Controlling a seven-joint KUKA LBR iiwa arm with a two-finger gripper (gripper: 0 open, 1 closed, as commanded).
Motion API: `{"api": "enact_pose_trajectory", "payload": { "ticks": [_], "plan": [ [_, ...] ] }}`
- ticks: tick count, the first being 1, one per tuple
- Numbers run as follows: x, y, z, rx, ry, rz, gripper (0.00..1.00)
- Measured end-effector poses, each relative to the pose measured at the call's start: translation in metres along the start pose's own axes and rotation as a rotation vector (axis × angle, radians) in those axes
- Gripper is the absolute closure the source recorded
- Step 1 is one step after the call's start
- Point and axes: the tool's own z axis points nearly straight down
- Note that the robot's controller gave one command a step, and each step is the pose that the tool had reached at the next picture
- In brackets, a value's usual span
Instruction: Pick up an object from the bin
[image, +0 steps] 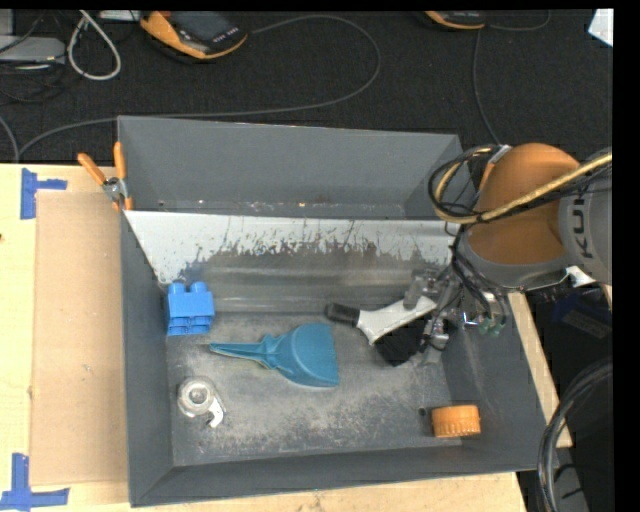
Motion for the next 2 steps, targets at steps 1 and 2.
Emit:
{"api": "enact_pose_trajectory", "payload": {
  "ticks": [1, 2],
  "plan": [
    [-0.005, -0.006, -0.016, 0.000, -0.008, -0.015, 0.00],
    [-0.019, 0.068, 0.053, -0.003, 0.001, -0.471, 1.00]
  ]
}}
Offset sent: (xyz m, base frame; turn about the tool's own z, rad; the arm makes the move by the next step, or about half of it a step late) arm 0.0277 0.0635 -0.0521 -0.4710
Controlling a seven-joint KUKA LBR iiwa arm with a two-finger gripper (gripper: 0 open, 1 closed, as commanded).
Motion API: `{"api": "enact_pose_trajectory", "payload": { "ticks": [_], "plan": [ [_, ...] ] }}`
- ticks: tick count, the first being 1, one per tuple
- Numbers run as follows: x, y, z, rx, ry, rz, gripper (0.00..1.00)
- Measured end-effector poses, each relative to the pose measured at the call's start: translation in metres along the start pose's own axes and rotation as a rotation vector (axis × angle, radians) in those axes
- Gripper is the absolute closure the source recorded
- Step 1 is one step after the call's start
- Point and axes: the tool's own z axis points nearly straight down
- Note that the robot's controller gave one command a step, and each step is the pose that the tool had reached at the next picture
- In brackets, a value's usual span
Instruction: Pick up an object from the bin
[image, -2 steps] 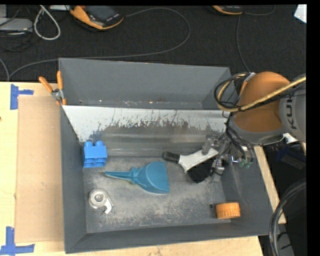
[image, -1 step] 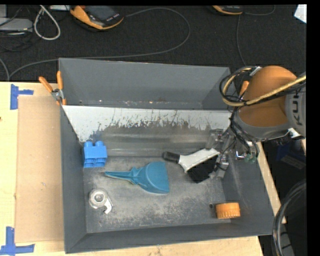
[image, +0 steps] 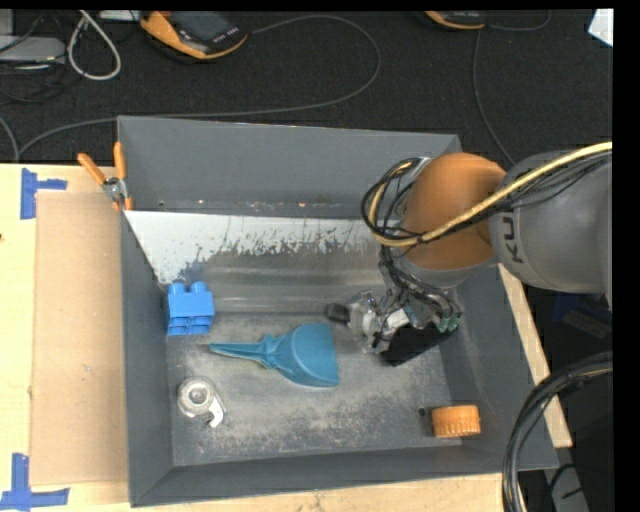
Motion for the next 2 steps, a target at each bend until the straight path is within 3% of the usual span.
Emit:
{"api": "enact_pose_trajectory", "payload": {
  "ticks": [1, 2],
  "plan": [
    [0.000, 0.000, 0.000, 0.000, 0.000, 0.001, 1.00],
    [0.026, -0.068, 0.010, -0.007, 0.001, 0.146, 1.00]
  ]
}}
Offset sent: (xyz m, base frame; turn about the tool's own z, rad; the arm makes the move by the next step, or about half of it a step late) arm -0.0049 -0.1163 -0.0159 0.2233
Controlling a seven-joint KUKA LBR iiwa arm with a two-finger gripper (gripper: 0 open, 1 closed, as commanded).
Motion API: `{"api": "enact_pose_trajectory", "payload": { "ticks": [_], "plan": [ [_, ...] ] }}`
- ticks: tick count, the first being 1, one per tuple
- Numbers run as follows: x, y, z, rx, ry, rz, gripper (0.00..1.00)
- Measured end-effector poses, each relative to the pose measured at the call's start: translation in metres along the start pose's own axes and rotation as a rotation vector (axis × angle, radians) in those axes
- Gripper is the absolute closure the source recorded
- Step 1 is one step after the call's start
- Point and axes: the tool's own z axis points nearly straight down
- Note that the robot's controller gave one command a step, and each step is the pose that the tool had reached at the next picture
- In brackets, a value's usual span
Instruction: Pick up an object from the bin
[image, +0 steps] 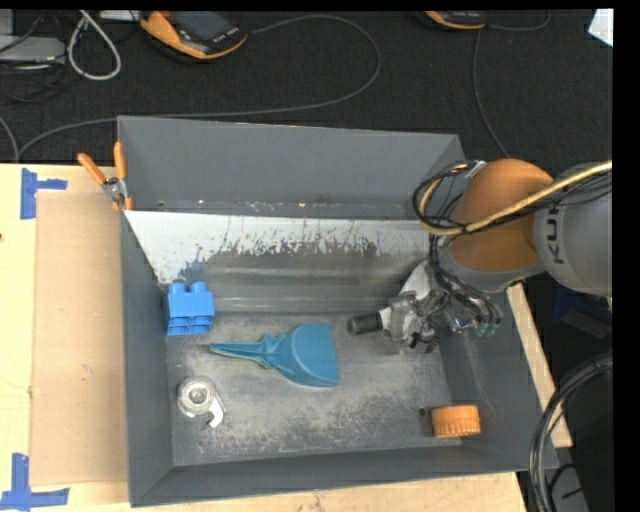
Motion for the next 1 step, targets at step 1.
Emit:
{"api": "enact_pose_trajectory", "payload": {
  "ticks": [1],
  "plan": [
    [-0.0004, -0.0027, 0.0143, 0.003, 0.001, -0.089, 1.00]
  ]
}}
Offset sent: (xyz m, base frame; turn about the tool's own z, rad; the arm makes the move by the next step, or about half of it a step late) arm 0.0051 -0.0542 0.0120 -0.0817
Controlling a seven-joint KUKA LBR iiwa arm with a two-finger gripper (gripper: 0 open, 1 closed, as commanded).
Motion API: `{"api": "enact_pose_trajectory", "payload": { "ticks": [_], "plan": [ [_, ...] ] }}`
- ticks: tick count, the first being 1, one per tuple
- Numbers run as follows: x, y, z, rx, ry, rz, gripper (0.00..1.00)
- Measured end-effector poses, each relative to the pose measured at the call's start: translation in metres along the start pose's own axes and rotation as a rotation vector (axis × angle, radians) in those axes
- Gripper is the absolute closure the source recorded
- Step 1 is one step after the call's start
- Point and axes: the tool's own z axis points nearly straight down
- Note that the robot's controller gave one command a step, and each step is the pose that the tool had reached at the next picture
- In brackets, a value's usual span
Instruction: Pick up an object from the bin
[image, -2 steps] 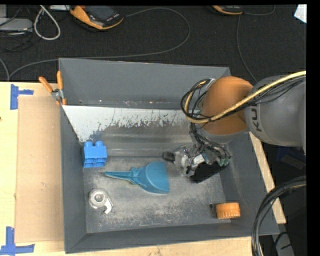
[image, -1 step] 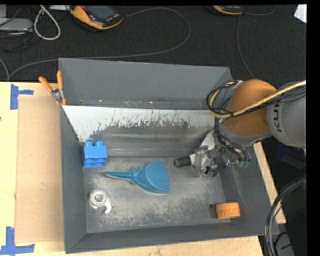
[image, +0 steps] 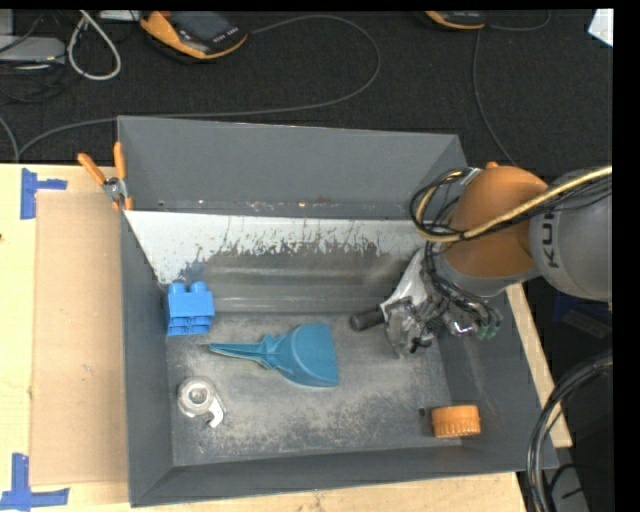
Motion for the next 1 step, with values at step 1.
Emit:
{"api": "enact_pose_trajectory", "payload": {
  "ticks": [1],
  "plan": [
    [0.0092, -0.0513, -0.0277, -0.002, -0.003, 0.012, 1.00]
  ]
}}
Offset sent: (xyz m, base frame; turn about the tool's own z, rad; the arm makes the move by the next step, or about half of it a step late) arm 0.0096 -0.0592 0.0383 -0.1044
